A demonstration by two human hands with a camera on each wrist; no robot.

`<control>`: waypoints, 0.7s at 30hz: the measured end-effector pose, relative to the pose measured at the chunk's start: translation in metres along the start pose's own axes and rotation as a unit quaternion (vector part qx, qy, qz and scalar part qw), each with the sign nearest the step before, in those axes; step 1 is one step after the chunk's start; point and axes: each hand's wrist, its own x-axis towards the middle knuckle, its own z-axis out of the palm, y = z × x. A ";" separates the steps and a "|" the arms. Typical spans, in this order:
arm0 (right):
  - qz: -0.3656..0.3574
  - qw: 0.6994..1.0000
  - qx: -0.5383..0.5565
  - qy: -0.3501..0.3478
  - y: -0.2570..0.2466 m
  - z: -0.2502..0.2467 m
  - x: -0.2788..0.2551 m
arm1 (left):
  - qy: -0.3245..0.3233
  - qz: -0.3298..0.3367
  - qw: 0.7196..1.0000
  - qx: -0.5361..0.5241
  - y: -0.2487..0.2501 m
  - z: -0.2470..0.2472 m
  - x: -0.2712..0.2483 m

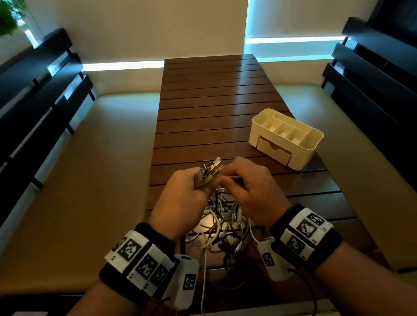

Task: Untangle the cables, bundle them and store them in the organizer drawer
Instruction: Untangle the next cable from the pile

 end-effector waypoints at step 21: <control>0.243 0.960 -0.003 -0.140 0.033 -0.034 0.000 | 0.124 -0.059 0.990 -0.010 -0.021 -0.034 -0.012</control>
